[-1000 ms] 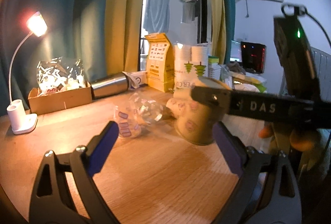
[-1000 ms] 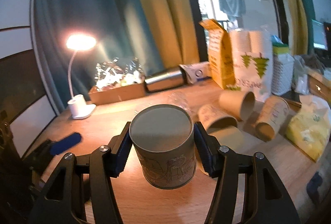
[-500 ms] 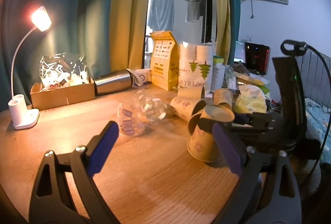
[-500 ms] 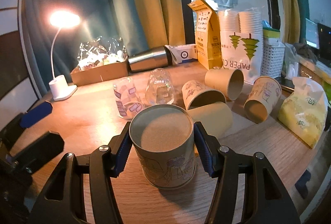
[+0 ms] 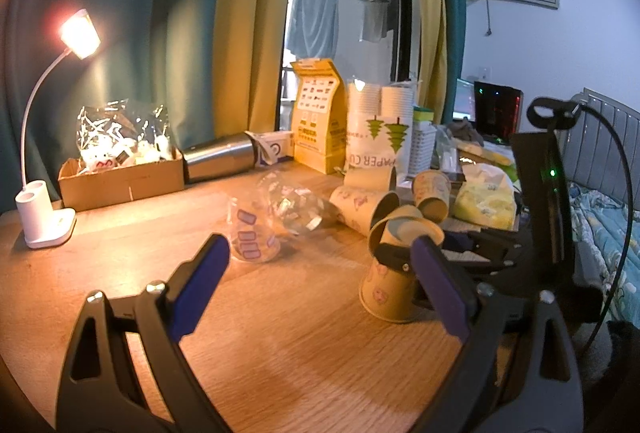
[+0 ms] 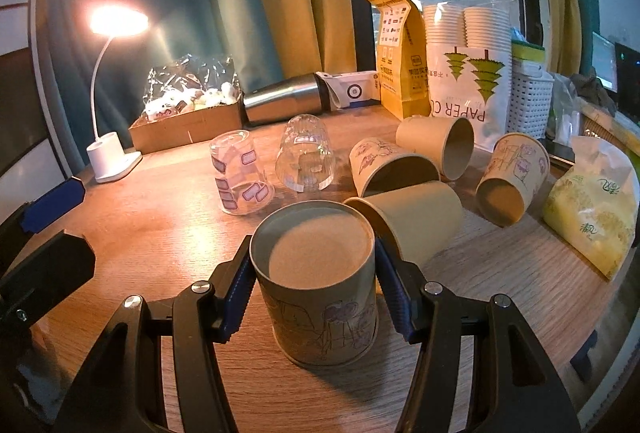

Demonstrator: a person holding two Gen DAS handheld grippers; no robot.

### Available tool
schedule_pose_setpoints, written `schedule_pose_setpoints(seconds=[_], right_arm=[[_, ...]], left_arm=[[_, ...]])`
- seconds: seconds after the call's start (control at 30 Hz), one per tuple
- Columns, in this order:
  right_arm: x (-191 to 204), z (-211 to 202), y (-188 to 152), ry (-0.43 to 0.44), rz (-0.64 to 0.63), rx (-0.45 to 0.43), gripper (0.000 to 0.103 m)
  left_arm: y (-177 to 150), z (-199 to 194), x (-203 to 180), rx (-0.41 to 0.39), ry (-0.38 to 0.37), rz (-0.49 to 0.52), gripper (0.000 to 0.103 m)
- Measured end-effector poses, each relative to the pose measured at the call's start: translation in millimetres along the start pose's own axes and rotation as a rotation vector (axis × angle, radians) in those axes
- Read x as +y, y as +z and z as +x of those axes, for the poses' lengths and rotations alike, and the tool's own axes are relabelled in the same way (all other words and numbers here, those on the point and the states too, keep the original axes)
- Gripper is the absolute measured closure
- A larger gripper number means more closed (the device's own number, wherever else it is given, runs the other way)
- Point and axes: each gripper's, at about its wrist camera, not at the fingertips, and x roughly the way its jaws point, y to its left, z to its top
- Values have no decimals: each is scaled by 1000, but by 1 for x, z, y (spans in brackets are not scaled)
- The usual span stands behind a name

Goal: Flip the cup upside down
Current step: 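Lower the cup rim-down onto the desk with the right gripper, then open the right gripper and pull it back from the cup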

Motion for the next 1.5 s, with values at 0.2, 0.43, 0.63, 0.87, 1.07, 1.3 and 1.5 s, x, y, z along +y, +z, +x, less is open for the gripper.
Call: schedule_pose_setpoints(seconds=[0.2, 0.43, 0.63, 0.87, 1.07, 1.3, 1.5], right_arm=[[0, 0, -1, 1, 2, 0, 42], [-1, -1, 0, 2, 9, -2, 42], [-1, -7, 1, 1, 15, -16, 38], [-2, -34, -2, -21, 39, -46, 35], [-3, -60, -11, -41, 68, -45, 34], [3, -80, -19, -90, 64, -29, 34], [9, -84, -28, -120, 41, -27, 34]], left_arm=[[0, 0, 0, 1, 0, 0, 9], [0, 0, 0, 0, 0, 1, 9], [0, 0, 0, 0, 0, -1, 9], [0, 0, 1, -1, 0, -2, 9], [-1, 0, 1, -4, 1, 5, 9], [-1, 0, 0, -5, 1, 4, 9], [-2, 1, 0, -5, 1, 4, 9]])
